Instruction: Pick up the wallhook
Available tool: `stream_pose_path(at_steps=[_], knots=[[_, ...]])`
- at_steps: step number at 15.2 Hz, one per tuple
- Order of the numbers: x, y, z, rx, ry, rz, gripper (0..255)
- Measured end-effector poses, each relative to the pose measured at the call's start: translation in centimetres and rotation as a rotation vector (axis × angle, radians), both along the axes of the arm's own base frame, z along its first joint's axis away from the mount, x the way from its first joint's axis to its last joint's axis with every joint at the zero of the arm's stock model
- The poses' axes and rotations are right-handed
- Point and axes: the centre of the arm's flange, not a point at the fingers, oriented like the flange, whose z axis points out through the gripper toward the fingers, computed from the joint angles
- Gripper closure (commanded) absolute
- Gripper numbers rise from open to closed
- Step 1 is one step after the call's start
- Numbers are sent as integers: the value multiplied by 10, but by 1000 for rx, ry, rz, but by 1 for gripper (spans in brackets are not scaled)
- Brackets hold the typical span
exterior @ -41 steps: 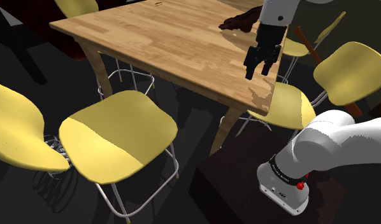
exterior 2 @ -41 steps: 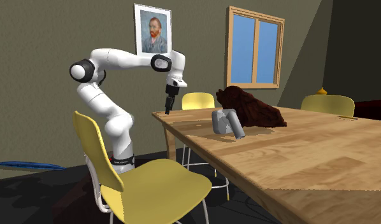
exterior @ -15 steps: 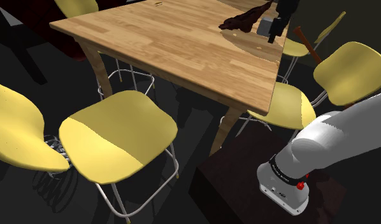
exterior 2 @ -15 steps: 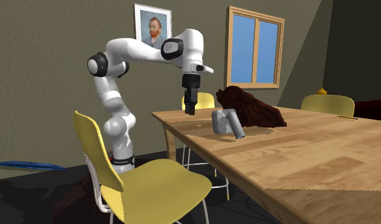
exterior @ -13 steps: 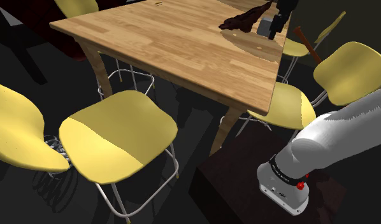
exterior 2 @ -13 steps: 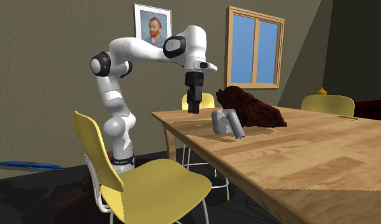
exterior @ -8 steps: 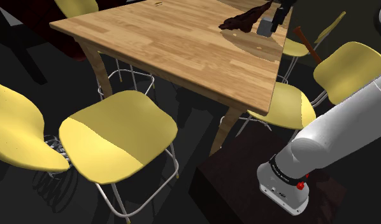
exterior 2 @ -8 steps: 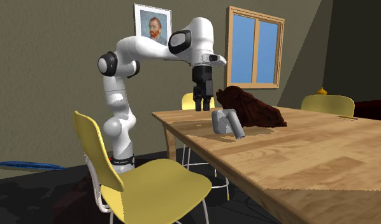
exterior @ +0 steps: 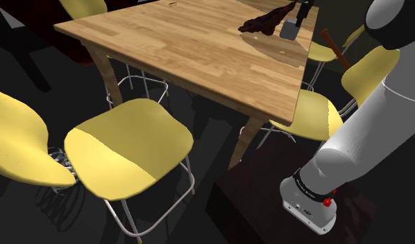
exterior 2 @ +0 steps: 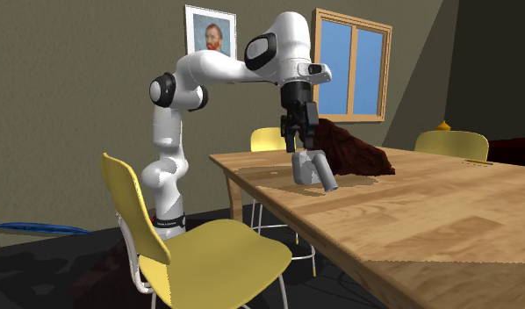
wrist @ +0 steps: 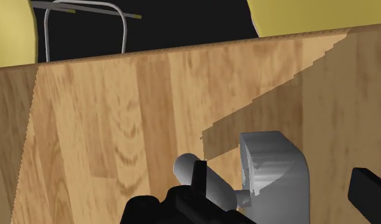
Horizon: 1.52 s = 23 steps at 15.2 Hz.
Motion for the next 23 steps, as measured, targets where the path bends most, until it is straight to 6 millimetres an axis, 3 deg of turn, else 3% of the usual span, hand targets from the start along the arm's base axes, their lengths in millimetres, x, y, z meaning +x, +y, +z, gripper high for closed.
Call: stream_pose_path(at_steps=[6,7,17,23], knots=[[1,-2,-26,-1,-1,2,0],[1,-2,-27,-1,-1,2,255],[1,-2,-28,-2,-2,2,255],[0,-1,-2,-1,-1,2,255]])
